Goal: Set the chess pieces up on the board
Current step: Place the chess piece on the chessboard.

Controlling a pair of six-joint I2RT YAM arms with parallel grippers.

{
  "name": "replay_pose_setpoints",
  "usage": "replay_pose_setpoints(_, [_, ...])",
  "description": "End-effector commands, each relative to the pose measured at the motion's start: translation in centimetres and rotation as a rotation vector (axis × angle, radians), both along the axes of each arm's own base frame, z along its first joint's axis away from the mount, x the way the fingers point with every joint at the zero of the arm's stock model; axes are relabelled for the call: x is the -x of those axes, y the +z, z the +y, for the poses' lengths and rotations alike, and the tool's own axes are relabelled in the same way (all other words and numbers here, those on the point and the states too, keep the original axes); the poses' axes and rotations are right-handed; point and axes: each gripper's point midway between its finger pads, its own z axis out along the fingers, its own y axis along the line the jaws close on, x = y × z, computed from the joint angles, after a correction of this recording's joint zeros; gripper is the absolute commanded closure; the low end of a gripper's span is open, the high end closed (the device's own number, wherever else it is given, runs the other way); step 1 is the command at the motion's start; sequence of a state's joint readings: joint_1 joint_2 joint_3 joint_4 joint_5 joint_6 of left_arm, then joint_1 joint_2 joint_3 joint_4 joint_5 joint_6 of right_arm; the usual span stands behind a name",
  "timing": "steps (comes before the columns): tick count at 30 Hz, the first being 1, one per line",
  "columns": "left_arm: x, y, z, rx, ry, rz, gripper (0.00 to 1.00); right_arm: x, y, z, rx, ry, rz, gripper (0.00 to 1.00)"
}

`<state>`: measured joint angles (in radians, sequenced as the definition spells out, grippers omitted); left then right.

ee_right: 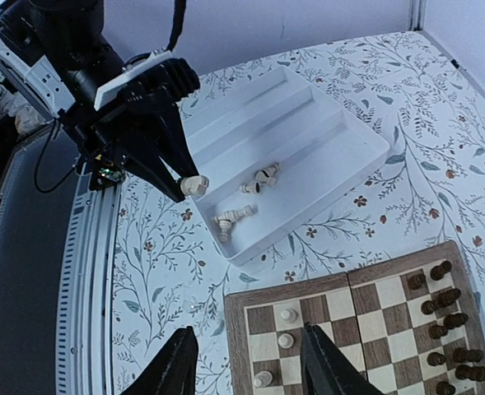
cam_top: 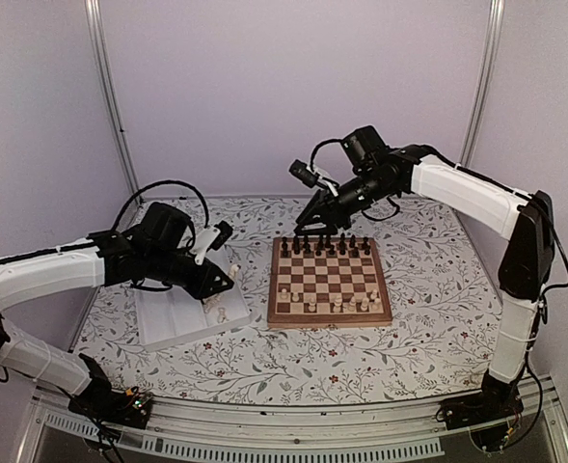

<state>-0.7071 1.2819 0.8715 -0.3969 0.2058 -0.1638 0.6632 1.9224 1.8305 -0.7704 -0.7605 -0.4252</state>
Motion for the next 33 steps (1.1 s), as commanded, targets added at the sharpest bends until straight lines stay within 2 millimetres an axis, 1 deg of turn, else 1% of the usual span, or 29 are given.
replay_pose_setpoints(1, [0.0, 5.9, -3.1, 0.200, -0.139, -0.196, 1.00, 3.1, -1.0, 2.1, -0.051, 0.107, 0.248, 0.54])
replay_pose_setpoints(5, [0.1, 6.7, -4.2, 0.246, -0.188, -0.210, 1.00, 4.3, -2.1, 3.4, -0.075, 0.162, 0.375, 0.50])
replay_pose_setpoints(8, [0.1, 6.9, -5.1, 0.270, -0.220, -0.200, 1.00, 4.9, -1.8, 4.1, -0.102, 0.194, 0.428, 0.48])
replay_pose_setpoints(14, [0.1, 7.2, -6.4, 0.295, -0.260, -0.191, 1.00, 5.1, -1.3, 5.3, -0.116, 0.214, 0.427, 0.46])
replay_pose_setpoints(19, [0.1, 6.8, -7.2, 0.293, -0.283, -0.177, 1.00, 5.8, -1.2, 5.9, -0.116, 0.232, 0.431, 0.46])
replay_pose_setpoints(25, [0.6, 6.9, -8.2, 0.306, -0.316, -0.158, 1.00, 5.4, -1.7, 6.5, -0.099, 0.207, 0.423, 0.47])
replay_pose_setpoints(27, [0.7, 6.9, -8.4, 0.307, -0.324, -0.155, 1.00, 5.3, -1.7, 6.6, -0.097, 0.201, 0.419, 0.49])
replay_pose_setpoints(29, [0.8, 6.8, -8.6, 0.307, -0.329, -0.149, 1.00, 5.2, -1.7, 6.6, -0.099, 0.201, 0.421, 0.54])
replay_pose_setpoints(31, [0.8, 6.7, -8.7, 0.306, -0.327, -0.146, 1.00, 5.3, -1.8, 6.6, -0.097, 0.200, 0.425, 0.62])
replay_pose_setpoints(33, [0.8, 6.7, -8.8, 0.303, -0.320, -0.148, 1.00, 5.3, -1.9, 6.5, -0.094, 0.199, 0.425, 0.73])
